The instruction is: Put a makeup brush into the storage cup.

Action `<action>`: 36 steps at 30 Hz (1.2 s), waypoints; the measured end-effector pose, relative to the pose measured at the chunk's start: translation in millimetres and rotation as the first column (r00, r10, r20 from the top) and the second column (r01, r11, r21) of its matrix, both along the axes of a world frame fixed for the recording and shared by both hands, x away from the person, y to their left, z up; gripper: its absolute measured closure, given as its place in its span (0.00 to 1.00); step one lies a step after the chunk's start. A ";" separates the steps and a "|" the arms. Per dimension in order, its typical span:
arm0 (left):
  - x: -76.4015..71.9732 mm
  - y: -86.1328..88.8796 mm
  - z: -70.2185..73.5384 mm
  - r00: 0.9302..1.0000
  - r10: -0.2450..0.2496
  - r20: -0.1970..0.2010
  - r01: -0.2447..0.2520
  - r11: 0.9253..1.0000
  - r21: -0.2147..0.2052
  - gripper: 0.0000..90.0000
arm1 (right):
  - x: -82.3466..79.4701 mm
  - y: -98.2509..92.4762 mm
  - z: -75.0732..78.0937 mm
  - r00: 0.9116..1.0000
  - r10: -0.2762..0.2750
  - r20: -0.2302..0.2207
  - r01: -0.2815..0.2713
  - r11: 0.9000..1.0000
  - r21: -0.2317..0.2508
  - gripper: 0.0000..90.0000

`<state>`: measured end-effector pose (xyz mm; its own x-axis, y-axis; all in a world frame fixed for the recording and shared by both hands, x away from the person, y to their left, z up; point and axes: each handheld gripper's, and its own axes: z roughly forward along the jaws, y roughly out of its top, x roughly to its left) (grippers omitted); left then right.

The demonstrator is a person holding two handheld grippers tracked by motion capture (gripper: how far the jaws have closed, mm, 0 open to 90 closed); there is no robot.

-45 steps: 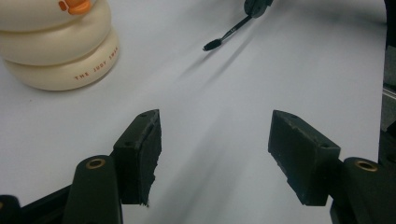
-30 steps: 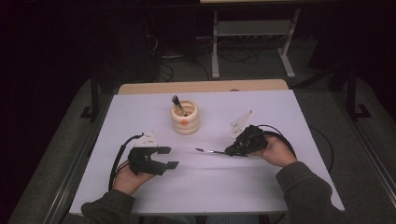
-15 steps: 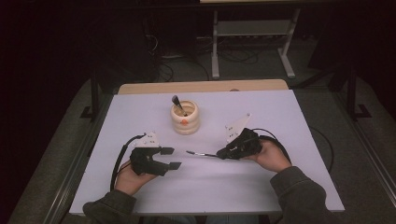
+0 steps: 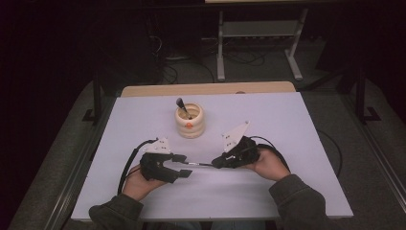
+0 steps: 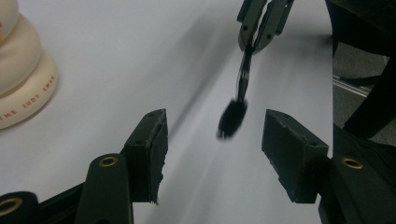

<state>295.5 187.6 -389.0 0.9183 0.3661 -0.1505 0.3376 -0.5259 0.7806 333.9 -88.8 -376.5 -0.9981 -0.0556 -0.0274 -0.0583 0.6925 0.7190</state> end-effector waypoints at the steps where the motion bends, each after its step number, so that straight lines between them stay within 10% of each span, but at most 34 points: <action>1: -0.3 -0.8 -0.2 1.000 -0.005 0.002 0.005 1.000 -0.003 0.46 | -0.5 2.4 -0.6 1.000 0.006 -0.001 -0.006 1.000 -0.002 0.94; 36: -6.0 -5.7 -0.7 0.988 -0.157 -0.005 0.157 0.987 0.036 0.94 | -10.2 33.7 -9.2 0.995 0.098 0.028 -0.097 0.995 -0.034 0.94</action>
<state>289.5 181.9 -389.7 0.9645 0.2230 -0.1417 0.2504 -0.6004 0.7595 323.7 -55.1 -385.7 -0.9866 -0.1543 -0.0536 -0.1480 0.7057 0.6929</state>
